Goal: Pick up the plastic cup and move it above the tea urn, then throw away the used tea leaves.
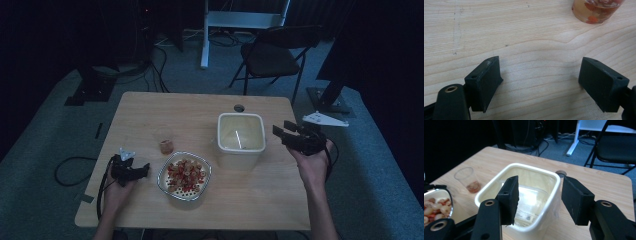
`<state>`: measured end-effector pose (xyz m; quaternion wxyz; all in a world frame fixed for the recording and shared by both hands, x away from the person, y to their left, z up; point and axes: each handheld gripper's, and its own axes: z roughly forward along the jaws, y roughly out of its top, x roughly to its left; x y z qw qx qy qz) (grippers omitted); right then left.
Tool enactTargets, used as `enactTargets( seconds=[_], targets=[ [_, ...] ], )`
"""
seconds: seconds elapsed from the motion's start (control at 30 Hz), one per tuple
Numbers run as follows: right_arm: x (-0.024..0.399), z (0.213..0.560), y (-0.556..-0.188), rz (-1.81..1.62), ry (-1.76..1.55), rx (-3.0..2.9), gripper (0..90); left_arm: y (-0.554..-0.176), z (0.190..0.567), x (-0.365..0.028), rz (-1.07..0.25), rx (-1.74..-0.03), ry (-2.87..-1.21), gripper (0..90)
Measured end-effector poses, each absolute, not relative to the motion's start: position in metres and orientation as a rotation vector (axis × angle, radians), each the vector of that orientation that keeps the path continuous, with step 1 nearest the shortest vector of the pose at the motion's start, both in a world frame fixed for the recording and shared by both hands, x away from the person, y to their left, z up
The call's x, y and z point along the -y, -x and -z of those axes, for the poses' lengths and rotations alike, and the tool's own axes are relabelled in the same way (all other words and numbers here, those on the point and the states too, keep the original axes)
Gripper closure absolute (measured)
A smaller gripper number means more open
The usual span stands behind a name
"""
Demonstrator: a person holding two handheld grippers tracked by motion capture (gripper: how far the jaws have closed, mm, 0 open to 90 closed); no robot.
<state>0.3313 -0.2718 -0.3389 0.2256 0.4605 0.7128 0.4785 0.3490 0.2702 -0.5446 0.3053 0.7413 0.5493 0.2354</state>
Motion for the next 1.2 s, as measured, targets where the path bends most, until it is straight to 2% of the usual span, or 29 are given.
enactTargets(
  seconds=[0.3, 0.43, 0.7, 0.73, 0.77, 0.8, 0.93, 1.2],
  targets=[
    [0.272, 0.356, -0.336, -1.253, -1.303, -1.965, 45.5, -0.35, 0.544, -0.27, -0.62, -1.449, -1.965, 18.7],
    [0.273, 0.367, -0.334, -1.15, -1.29, -1.958, 41.2, -0.35, 0.544, -0.27, -0.629, -1.46, -1.957, 19.9],
    [0.282, 0.384, -0.333, -1.119, -1.342, -1.964, 40.4, -0.355, 0.541, -0.269, -0.596, -1.438, -2.0, 22.4],
    [0.283, 0.387, -0.334, -1.118, -1.348, -1.965, 40.4, -0.355, 0.54, -0.269, -0.597, -1.448, -2.001, 23.0],
    [0.285, 0.389, -0.333, -1.117, -1.356, -1.963, 40.3, -0.355, 0.54, -0.268, -0.595, -1.442, -1.999, 27.6],
    [0.286, 0.391, -0.333, -1.116, -1.363, -1.961, 40.4, -0.356, 0.539, -0.267, -0.582, -1.43, -2.003, 30.3],
    [0.291, 0.4, -0.331, -1.101, -1.384, -1.961, 40.0, -0.357, 0.532, -0.263, -0.537, -1.351, -1.995, 28.9],
    [0.298, 0.416, -0.324, -1.029, -1.416, -1.954, 37.6, -0.369, 0.513, -0.244, -0.599, -1.177, -1.975, 26.8]
  ],
)
